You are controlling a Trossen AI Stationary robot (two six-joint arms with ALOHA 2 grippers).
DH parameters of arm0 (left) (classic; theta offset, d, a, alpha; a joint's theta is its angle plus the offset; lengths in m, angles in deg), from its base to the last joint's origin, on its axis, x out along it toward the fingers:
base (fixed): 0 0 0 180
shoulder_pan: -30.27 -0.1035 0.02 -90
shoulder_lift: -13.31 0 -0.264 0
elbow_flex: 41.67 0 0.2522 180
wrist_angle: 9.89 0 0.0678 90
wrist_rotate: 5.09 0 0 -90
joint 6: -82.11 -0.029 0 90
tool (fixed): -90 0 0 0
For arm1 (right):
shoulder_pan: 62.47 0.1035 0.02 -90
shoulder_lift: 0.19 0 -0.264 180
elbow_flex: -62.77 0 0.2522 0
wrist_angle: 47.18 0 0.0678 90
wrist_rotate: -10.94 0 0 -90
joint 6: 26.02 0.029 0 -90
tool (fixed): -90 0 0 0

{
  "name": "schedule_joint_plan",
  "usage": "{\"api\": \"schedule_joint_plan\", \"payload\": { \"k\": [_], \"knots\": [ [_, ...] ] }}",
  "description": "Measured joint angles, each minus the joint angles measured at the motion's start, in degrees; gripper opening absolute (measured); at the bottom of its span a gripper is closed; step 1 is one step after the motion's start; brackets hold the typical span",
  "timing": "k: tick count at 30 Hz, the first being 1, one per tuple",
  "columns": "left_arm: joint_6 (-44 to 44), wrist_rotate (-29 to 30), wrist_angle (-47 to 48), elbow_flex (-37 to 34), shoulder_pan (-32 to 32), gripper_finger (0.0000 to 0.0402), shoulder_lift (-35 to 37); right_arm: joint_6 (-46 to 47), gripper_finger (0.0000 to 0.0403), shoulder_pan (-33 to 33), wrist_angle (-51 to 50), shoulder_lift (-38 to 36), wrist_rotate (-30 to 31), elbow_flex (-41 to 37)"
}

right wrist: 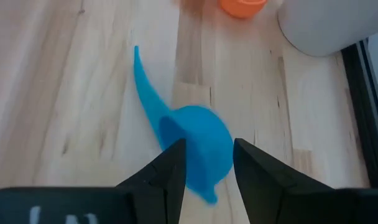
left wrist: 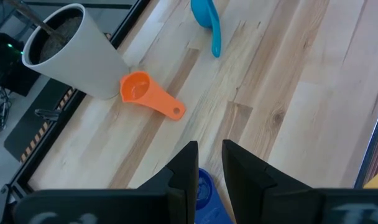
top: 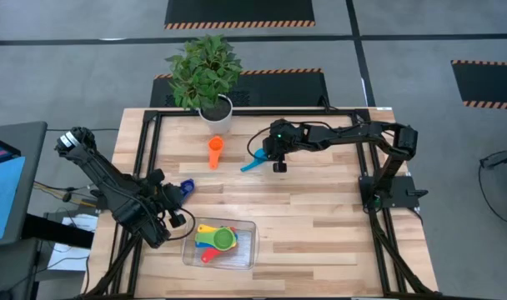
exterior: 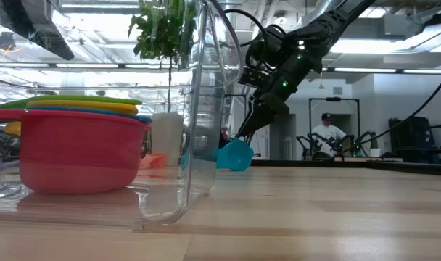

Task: Nest measuring cups in basket
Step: Stack the light blue measuring cup on top of the green measuring cup

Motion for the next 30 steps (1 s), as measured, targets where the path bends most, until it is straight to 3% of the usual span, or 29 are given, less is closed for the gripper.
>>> {"api": "schedule_joint_plan", "payload": {
  "k": [11, 19, 22, 26, 30],
  "knots": [
    [-0.02, 0.02, 0.10, 0.02, 0.00, 0.0062, 0.02, -1.43, 0.0152, -0.04, 1.72, 9.15, 3.15, 4.52],
    [0.09, 0.04, -0.08, 0.02, 0.00, 0.0062, 0.00, 2.03, 0.0137, 1.01, -4.94, 6.82, 2.63, 8.59],
    [0.47, 0.04, -0.08, 0.02, 0.00, 0.0062, 0.00, 4.58, 0.0132, 2.23, -8.89, 5.60, -1.65, 9.32],
    [0.48, 0.04, -0.24, 0.02, 0.01, 0.0062, 0.00, 6.36, 0.0129, 5.24, -7.74, 5.66, -4.34, 9.34],
    [0.39, 0.31, -0.22, 0.02, 0.00, 0.0062, 0.00, 5.61, 0.0135, 8.01, -0.78, 6.46, -0.44, 9.30]
  ]
}}
